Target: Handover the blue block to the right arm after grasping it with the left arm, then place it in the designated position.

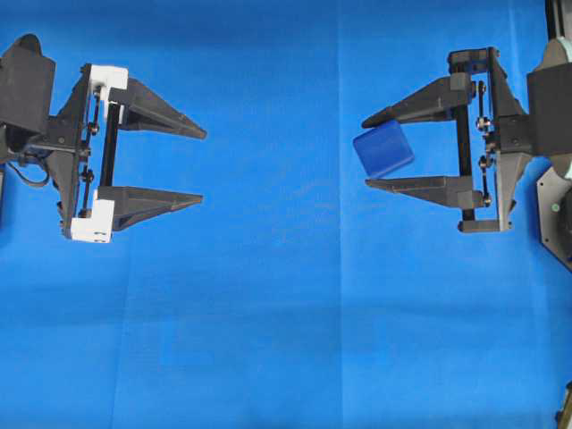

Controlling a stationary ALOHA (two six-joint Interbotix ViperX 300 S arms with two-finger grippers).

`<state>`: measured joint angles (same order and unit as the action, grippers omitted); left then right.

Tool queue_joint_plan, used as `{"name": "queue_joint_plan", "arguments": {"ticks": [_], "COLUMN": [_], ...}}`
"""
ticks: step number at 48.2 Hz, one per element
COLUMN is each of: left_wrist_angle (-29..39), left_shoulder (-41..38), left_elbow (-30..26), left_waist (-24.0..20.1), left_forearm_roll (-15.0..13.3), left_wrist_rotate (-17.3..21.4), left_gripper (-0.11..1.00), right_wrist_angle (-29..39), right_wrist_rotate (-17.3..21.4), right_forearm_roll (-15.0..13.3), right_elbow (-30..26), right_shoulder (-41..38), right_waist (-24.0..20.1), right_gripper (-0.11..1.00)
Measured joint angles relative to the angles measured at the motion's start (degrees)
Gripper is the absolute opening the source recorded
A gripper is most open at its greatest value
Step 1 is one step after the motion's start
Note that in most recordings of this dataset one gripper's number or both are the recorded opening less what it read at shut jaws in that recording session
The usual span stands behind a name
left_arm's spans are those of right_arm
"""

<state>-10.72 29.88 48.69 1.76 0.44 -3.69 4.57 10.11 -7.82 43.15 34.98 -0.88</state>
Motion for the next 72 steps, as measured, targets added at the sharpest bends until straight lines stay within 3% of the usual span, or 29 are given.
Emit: {"name": "queue_joint_plan", "arguments": {"ticks": [72], "left_wrist_angle": [0.0], "left_shoulder": [0.0], "left_elbow": [0.0], "left_waist": [0.18], "left_forearm_roll": [0.0], "left_wrist_rotate": [0.0], "left_gripper": [0.93], "right_wrist_angle": [0.09], "right_wrist_rotate": [0.0], "right_forearm_roll": [0.0], "right_elbow": [0.0], "right_shoulder": [-0.26], "right_waist": [0.26], "right_gripper": [0.44]}}
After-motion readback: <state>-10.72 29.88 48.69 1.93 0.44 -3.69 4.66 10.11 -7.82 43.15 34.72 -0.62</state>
